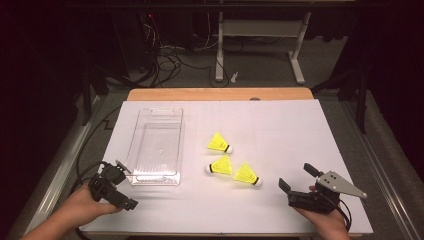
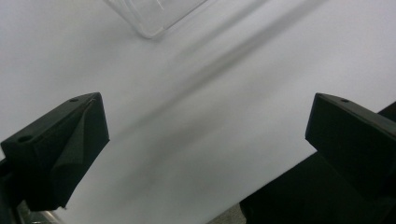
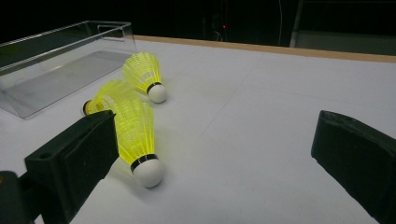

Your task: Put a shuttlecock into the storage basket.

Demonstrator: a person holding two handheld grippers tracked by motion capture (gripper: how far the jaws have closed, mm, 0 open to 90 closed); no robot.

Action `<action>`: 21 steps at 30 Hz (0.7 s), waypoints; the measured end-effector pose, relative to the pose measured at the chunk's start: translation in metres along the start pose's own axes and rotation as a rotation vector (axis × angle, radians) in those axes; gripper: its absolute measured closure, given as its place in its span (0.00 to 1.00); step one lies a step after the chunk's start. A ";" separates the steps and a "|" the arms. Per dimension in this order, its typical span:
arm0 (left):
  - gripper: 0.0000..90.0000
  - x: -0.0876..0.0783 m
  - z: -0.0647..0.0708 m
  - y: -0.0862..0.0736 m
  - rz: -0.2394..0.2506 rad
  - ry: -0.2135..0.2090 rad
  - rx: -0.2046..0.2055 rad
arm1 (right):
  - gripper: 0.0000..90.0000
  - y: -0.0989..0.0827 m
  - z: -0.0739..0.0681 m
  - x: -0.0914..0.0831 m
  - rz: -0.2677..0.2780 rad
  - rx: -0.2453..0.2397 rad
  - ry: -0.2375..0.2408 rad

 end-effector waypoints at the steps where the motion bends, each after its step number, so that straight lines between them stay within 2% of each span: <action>1: 0.01 -0.002 0.001 0.000 0.003 -0.002 0.005 | 0.01 0.000 0.000 0.000 -0.003 -0.001 0.003; 7: 0.01 -0.018 0.003 0.006 0.010 0.020 0.029 | 0.01 0.000 0.000 0.000 -0.007 -0.004 0.003; 15: 0.01 -0.034 0.018 0.024 0.033 -0.017 0.069 | 0.02 -0.001 -0.001 0.001 -0.018 -0.009 0.010; 21: 0.01 -0.035 0.037 0.038 0.040 -0.045 0.124 | 0.02 -0.001 -0.001 0.000 -0.016 -0.010 0.010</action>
Point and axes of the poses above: each handheld gripper's, and its own axes: x roughly forward along the jaws, y roughly out of its top, z roughly to its right, the point moved 3 cm from there along x, roughly forward along the jaws, and after that the axes turned 7 degrees about z, right-handed, at the moved point
